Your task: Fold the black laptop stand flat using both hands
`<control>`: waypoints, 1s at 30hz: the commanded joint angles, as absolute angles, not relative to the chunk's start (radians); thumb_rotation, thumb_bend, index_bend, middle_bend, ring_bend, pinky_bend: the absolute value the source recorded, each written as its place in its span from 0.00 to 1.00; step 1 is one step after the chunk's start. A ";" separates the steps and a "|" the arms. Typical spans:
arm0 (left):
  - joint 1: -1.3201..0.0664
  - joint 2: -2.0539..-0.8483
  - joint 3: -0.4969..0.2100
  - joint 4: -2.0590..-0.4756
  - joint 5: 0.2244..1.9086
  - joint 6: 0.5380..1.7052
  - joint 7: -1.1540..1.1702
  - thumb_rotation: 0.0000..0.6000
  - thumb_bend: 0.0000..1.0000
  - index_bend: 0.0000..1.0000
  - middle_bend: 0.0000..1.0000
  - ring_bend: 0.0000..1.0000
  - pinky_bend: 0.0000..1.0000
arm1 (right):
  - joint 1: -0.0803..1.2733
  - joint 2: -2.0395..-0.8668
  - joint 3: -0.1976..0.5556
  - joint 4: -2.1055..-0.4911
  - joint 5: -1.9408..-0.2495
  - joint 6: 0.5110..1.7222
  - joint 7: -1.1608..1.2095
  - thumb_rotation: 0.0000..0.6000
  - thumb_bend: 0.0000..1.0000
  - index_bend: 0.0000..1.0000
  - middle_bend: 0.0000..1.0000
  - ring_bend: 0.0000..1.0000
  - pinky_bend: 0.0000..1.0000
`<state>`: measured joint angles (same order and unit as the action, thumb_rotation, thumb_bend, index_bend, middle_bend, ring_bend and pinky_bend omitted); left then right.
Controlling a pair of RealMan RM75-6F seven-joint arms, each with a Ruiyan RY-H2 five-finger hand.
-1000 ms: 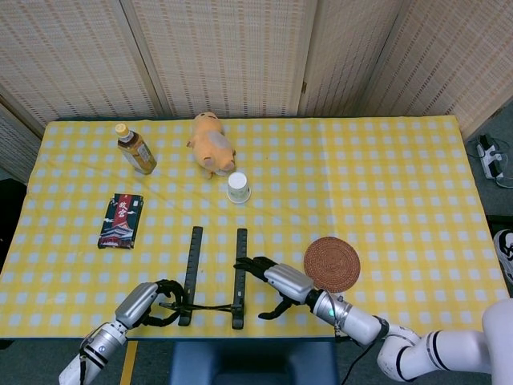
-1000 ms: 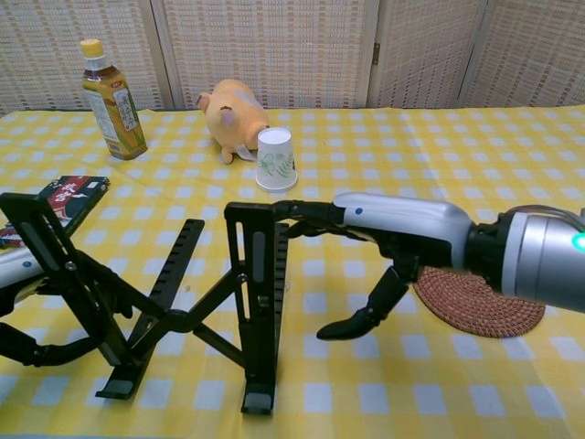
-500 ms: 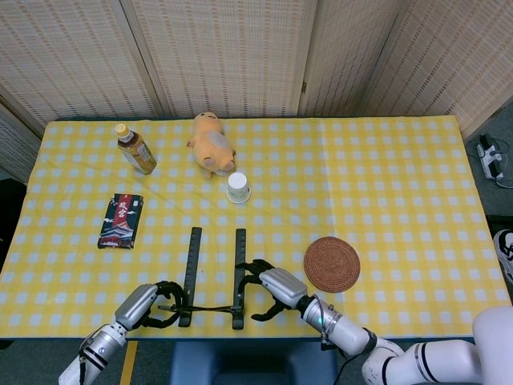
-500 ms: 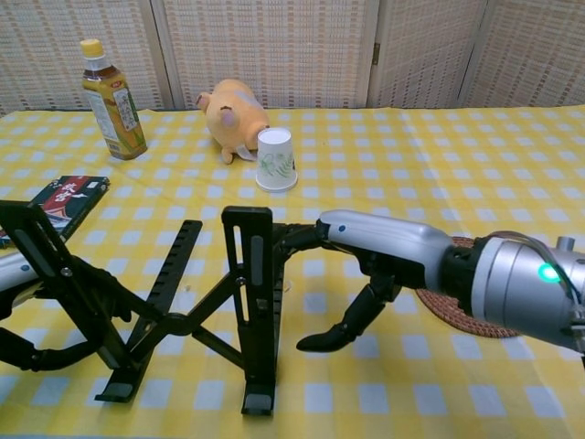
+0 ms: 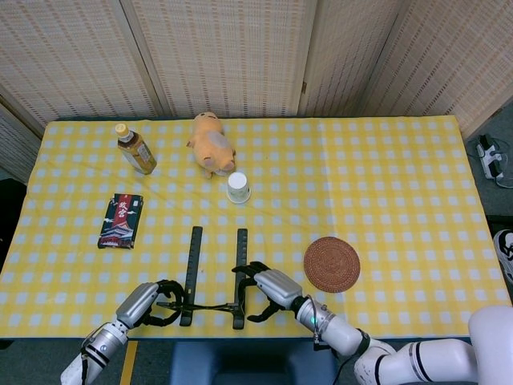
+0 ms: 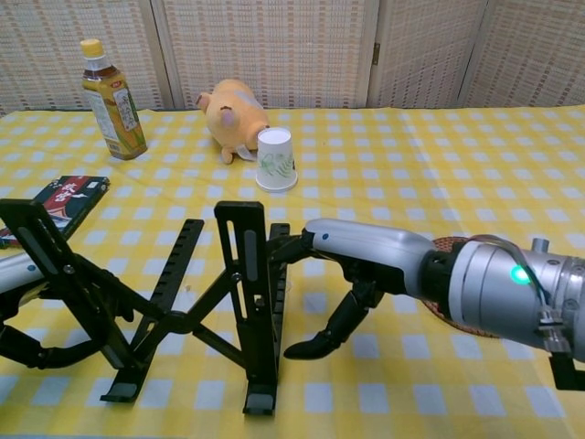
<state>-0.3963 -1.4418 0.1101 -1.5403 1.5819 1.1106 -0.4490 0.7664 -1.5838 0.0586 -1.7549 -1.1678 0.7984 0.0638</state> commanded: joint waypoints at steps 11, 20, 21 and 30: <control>-0.397 -1.445 0.107 -1.539 1.572 1.105 -0.445 1.00 0.40 0.60 0.43 0.34 0.41 | 0.774 -1.603 0.072 -1.745 -1.149 0.768 0.047 1.00 0.23 0.50 0.13 0.10 0.00; -0.399 -1.447 0.106 -1.539 1.571 1.102 -0.445 1.00 0.40 0.60 0.43 0.34 0.41 | 0.772 -1.620 0.077 -1.734 -1.145 0.762 0.043 1.00 0.23 0.52 0.15 0.10 0.00; -0.399 -1.447 0.106 -1.539 1.571 1.102 -0.445 1.00 0.40 0.60 0.43 0.34 0.41 | 0.772 -1.625 0.079 -1.730 -1.144 0.764 0.042 1.00 0.23 0.53 0.15 0.11 0.00; -0.398 -1.446 0.107 -1.539 1.572 1.104 -0.448 1.00 0.40 0.60 0.43 0.34 0.41 | 0.767 -1.656 0.086 -1.709 -1.135 0.778 0.026 1.00 0.23 0.57 0.18 0.12 0.00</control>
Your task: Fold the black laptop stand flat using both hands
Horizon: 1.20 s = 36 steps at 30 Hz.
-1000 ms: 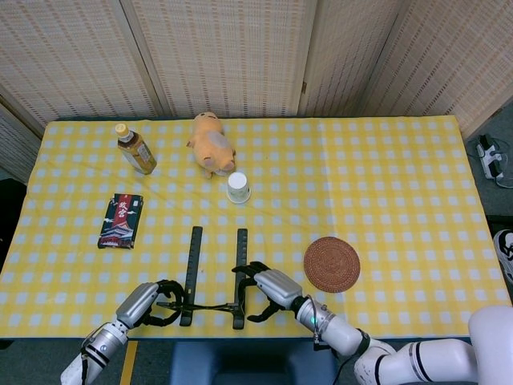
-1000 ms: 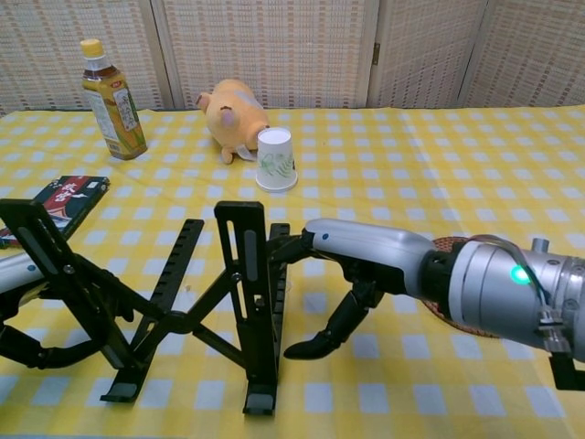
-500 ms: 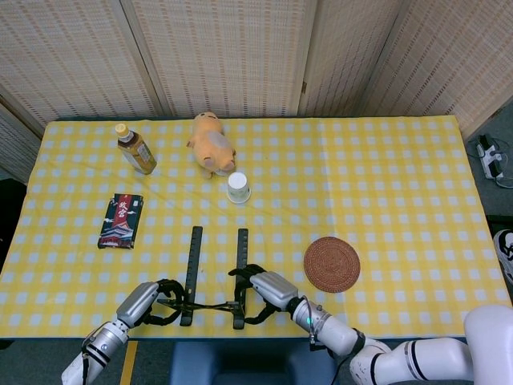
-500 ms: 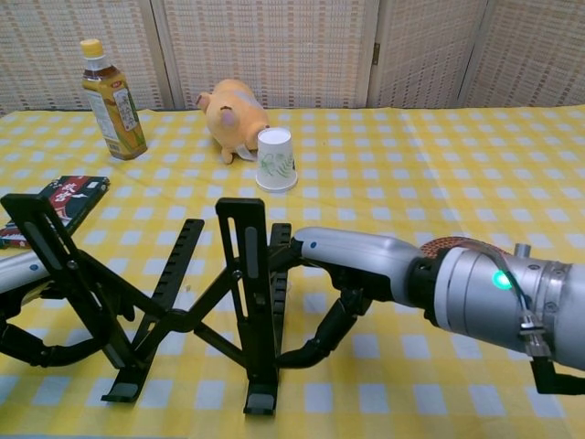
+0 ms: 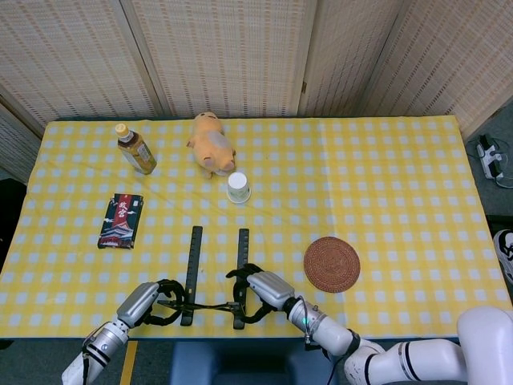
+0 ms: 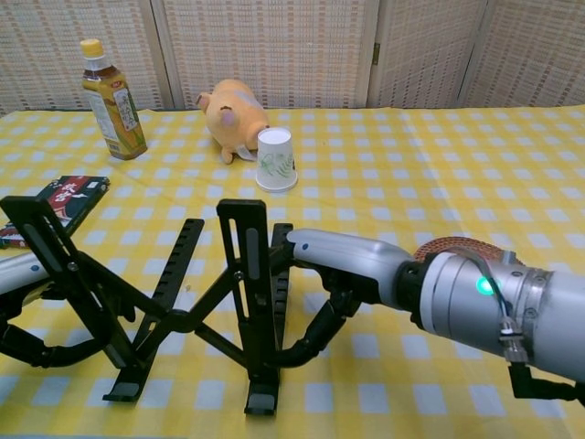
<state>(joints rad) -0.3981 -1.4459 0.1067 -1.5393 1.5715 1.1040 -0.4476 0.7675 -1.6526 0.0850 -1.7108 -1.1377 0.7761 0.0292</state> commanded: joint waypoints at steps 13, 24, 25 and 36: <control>-0.397 -1.447 0.107 -1.537 1.575 1.109 -0.453 1.00 0.40 0.60 0.43 0.34 0.41 | 0.758 -1.681 0.088 -1.706 -1.122 0.790 0.000 1.00 0.32 0.60 0.20 0.14 0.00; -0.398 -1.447 0.107 -1.536 1.581 1.113 -0.458 1.00 0.40 0.60 0.43 0.34 0.41 | 0.752 -1.700 0.090 -1.699 -1.115 0.803 -0.024 1.00 0.45 0.61 0.22 0.14 0.00; -0.398 -1.448 0.107 -1.536 1.582 1.114 -0.459 1.00 0.40 0.60 0.43 0.34 0.41 | 0.752 -1.700 0.090 -1.699 -1.115 0.805 -0.028 1.00 0.46 0.61 0.22 0.14 0.00; -0.401 -1.448 0.107 -1.537 1.589 1.118 -0.459 1.00 0.40 0.60 0.43 0.33 0.41 | 0.741 -1.691 0.092 -1.710 -1.120 0.820 -0.038 1.00 0.49 0.62 0.22 0.15 0.00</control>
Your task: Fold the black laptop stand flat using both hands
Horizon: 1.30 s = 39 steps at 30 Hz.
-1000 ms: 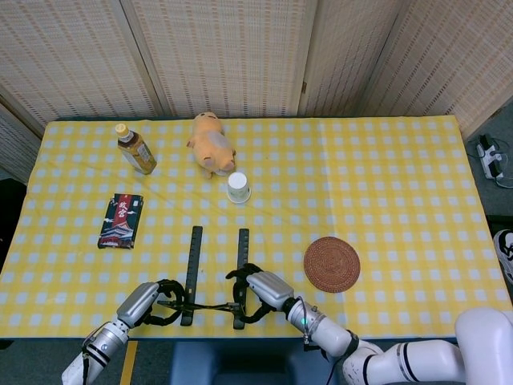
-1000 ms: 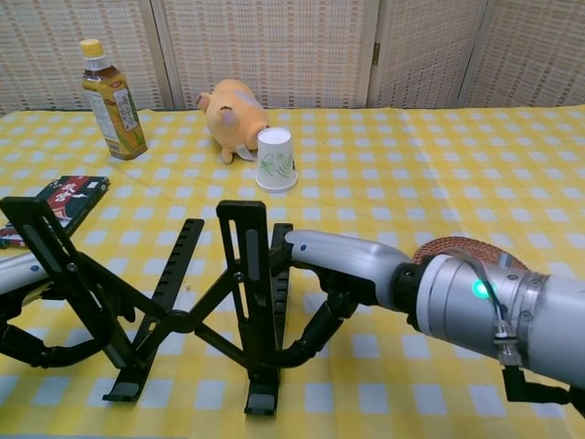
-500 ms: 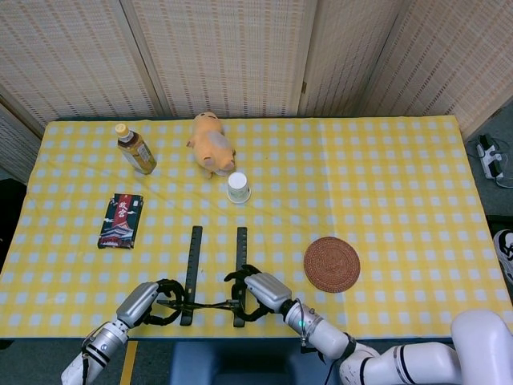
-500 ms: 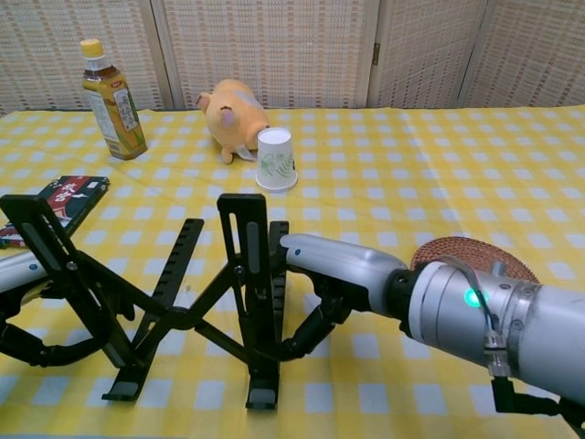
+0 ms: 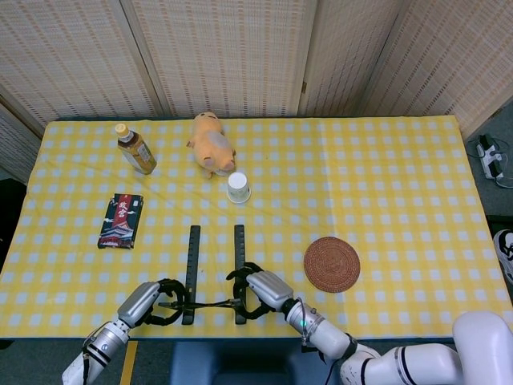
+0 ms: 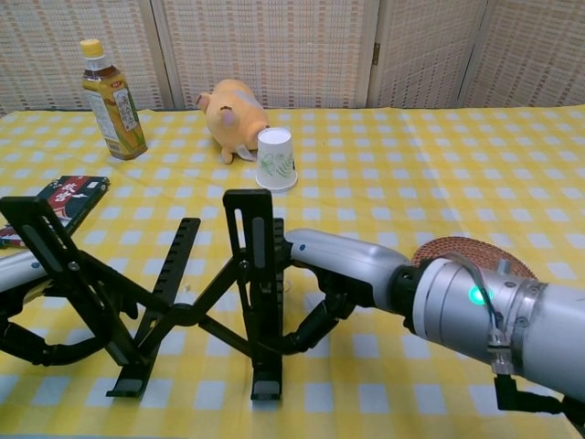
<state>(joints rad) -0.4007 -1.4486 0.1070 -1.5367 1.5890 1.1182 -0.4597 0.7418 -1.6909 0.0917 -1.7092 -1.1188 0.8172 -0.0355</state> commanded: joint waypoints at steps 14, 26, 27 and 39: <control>-0.397 -1.433 0.114 -1.549 1.618 1.149 -0.438 1.00 0.40 0.50 0.40 0.24 0.33 | 0.722 -1.670 0.079 -1.732 -1.182 0.835 -0.025 1.00 0.49 0.07 0.11 0.11 0.00; -0.375 -1.396 0.126 -1.566 1.658 1.223 -0.449 1.00 0.40 0.45 0.32 0.16 0.28 | 0.733 -1.664 0.130 -1.736 -1.163 0.841 -0.020 1.00 0.49 0.00 0.06 0.08 0.00; -0.370 -1.392 0.127 -1.568 1.663 1.235 -0.451 1.00 0.40 0.45 0.31 0.15 0.28 | 0.736 -1.664 0.133 -1.736 -1.159 0.840 -0.025 1.00 0.49 0.00 0.06 0.08 0.00; -0.317 -1.327 0.101 -1.602 1.704 1.405 -0.477 1.00 0.40 0.43 0.30 0.14 0.26 | 0.770 -1.690 0.211 -1.683 -1.053 0.872 -0.085 1.00 0.49 0.00 0.00 0.04 0.00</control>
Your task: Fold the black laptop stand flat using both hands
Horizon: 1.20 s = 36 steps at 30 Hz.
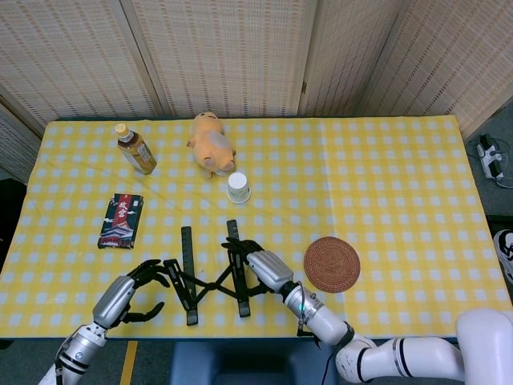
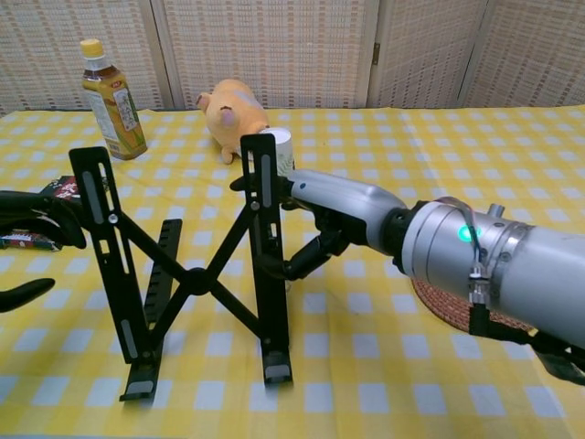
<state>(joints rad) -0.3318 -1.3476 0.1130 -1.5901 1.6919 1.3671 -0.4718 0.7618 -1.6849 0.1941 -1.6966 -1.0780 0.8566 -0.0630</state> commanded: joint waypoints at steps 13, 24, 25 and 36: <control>-0.345 -1.289 0.050 -1.596 1.679 1.386 -0.461 1.00 0.40 0.42 0.30 0.14 0.25 | 0.739 -1.657 0.251 -1.698 -1.064 0.949 -0.044 1.00 0.49 0.00 0.00 0.00 0.00; -0.397 -1.300 0.008 -1.556 1.621 1.295 -0.425 1.00 0.40 0.42 0.30 0.14 0.24 | 0.718 -1.596 0.214 -1.702 -1.180 0.982 -0.061 1.00 0.49 0.00 0.00 0.00 0.00; -0.405 -1.305 0.004 -1.542 1.614 1.278 -0.414 1.00 0.40 0.42 0.30 0.14 0.24 | 0.722 -1.586 0.202 -1.698 -1.198 0.977 -0.077 1.00 0.49 0.00 0.00 0.00 0.00; -0.541 -1.411 -0.042 -1.307 1.565 1.074 -0.161 1.00 0.40 0.35 0.26 0.13 0.20 | 0.735 -1.520 0.099 -1.633 -1.530 1.081 -0.303 1.00 0.49 0.02 0.09 0.07 0.01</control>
<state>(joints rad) -0.5038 -1.3732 -0.0271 -1.3664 1.5824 1.1229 -0.2299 0.7319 -1.5343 0.1234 -1.6562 -1.4753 1.0454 -0.2540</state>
